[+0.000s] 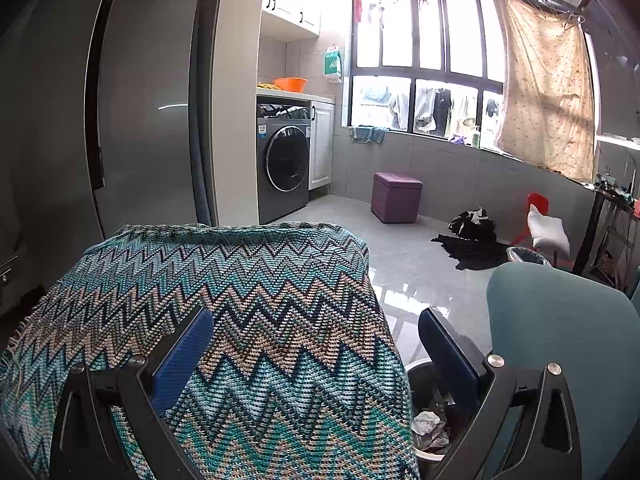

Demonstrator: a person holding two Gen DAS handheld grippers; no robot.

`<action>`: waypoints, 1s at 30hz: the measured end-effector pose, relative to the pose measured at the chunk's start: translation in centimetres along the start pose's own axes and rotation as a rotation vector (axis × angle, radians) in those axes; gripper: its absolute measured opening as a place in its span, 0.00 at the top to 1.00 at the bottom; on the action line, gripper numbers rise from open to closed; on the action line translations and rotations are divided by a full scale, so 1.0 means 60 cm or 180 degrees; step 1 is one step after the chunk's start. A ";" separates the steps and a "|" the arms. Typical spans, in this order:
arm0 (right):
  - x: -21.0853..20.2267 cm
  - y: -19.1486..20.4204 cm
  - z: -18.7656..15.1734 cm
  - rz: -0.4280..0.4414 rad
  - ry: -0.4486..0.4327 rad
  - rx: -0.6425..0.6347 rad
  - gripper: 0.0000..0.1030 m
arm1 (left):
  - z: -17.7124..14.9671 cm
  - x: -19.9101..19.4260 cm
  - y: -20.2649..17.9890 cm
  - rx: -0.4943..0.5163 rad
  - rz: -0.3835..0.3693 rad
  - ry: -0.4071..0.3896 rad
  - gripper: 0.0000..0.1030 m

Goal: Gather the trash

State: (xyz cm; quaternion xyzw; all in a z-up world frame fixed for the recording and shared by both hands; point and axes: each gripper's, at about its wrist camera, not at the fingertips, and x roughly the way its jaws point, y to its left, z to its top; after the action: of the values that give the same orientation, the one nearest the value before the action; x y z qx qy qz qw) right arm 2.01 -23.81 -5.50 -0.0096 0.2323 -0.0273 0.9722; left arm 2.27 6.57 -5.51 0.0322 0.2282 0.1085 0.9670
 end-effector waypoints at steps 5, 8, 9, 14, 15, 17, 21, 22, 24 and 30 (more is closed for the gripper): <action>-0.020 -0.004 0.013 0.0024 -0.0120 0.0005 0.00 | 0.014 -0.027 0.002 -0.0004 0.0025 -0.0133 0.23; -0.037 -0.008 0.018 0.0027 -0.0201 0.0016 0.00 | 0.020 -0.043 -0.001 0.0007 0.0012 -0.0204 0.23; -0.042 -0.007 0.018 0.0025 -0.0224 0.0018 0.00 | 0.022 -0.047 -0.003 0.0013 0.0002 -0.0225 0.23; -0.070 -0.014 0.022 0.0013 -0.0310 0.0020 0.00 | 0.035 -0.072 -0.013 0.0025 -0.0072 -0.0334 0.23; -0.076 -0.016 0.023 0.0007 -0.0334 0.0019 0.00 | 0.038 -0.077 -0.017 0.0025 -0.0090 -0.0359 0.23; -0.087 -0.017 0.025 -0.0005 -0.0377 0.0017 0.00 | 0.045 -0.087 -0.023 0.0028 -0.0122 -0.0402 0.23; -0.107 -0.022 0.028 -0.0011 -0.0439 0.0024 0.00 | 0.058 -0.102 -0.038 0.0052 -0.0178 -0.0461 0.23; -0.111 -0.023 0.030 -0.0012 -0.0451 0.0022 0.00 | 0.061 -0.105 -0.040 0.0055 -0.0187 -0.0472 0.23; -0.119 -0.025 0.033 -0.0005 -0.0475 0.0028 0.00 | 0.067 -0.113 -0.043 0.0063 -0.0180 -0.0514 0.23; -0.136 -0.031 0.040 0.0020 -0.0540 0.0058 0.00 | 0.081 -0.121 -0.052 0.0106 -0.0170 -0.0559 0.23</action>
State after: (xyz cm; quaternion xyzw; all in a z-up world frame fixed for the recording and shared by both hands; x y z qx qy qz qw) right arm -4.26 -25.18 0.36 -0.0023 0.1488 -0.0254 0.9885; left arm -1.29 1.81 1.62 0.0516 0.1451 0.0756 0.9852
